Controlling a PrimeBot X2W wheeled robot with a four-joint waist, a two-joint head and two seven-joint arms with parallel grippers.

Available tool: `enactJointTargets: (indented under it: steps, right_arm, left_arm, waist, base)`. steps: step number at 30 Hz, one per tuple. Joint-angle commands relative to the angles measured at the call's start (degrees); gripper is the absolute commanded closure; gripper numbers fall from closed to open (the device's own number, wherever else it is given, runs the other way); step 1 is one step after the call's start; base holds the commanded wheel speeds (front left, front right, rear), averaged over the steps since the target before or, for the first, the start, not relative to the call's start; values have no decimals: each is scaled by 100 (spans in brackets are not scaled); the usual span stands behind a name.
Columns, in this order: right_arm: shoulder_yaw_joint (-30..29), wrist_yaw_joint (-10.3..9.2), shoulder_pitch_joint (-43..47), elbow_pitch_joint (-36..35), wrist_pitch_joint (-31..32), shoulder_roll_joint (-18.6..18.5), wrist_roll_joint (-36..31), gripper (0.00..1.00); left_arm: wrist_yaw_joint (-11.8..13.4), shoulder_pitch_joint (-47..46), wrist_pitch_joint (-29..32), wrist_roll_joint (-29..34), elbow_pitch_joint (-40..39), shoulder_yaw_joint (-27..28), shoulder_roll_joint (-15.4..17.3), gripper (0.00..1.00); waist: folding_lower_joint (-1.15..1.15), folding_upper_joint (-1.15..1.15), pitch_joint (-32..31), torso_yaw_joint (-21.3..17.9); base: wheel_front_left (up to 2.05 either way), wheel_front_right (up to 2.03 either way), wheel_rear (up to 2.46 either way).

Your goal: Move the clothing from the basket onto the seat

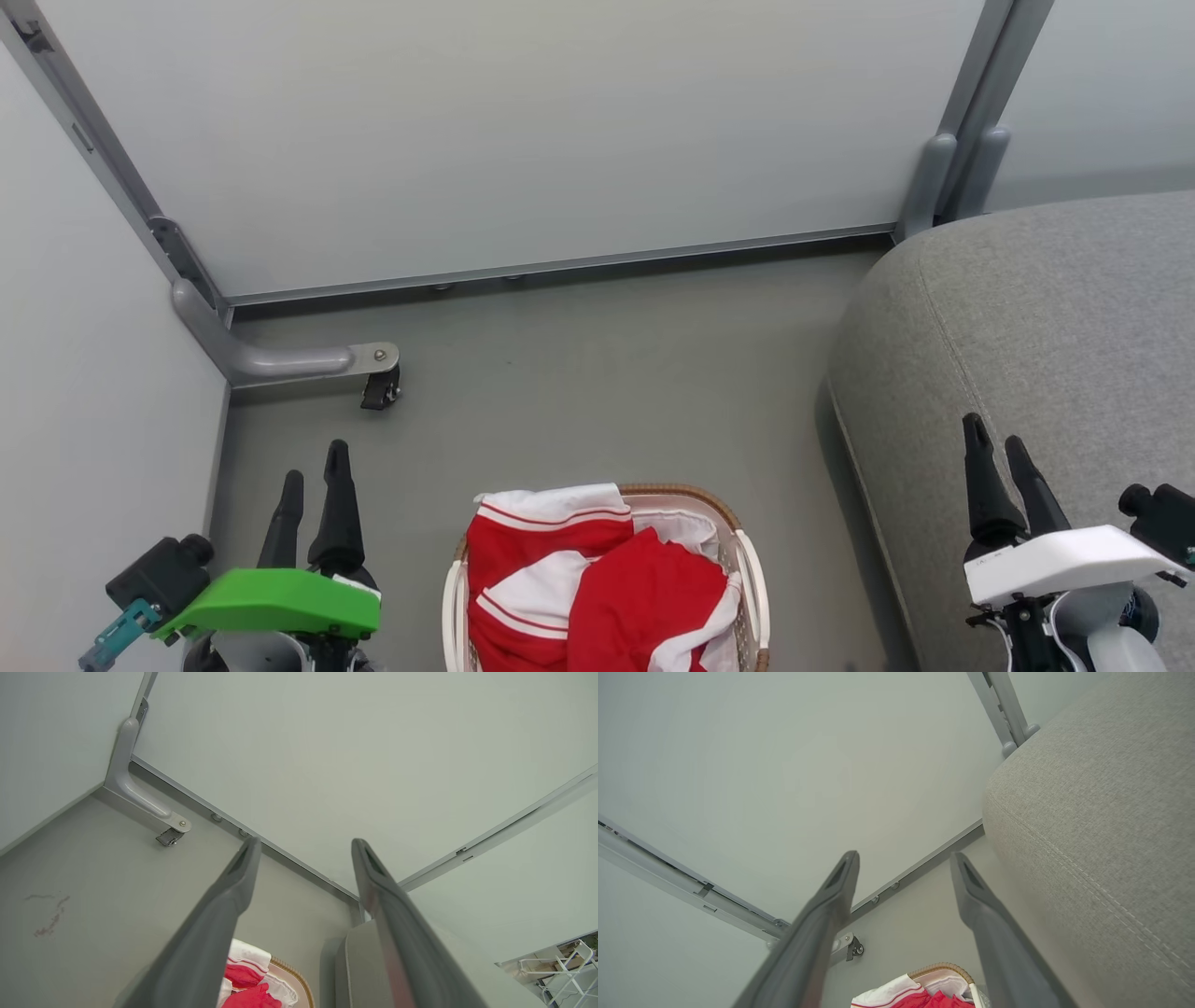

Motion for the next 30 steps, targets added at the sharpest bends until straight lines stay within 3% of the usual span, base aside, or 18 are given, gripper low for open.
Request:
enactJointTargets:
  steps: [1,30]
  right_arm:
    - [7,3,13,-40,-64,-41,-212,0]
    - [48,3,121,60,-497,-59,-1891,0]
  left_arm:
    - [13,7,-62,208,-41,-34,38,0]
    - [43,81,-490,1590,327,-359,51,0]
  waist:
    - [0,0,1,4]
    - [0,0,13,48]
  base:
    - [0,0,0]
    - [0,0,0]
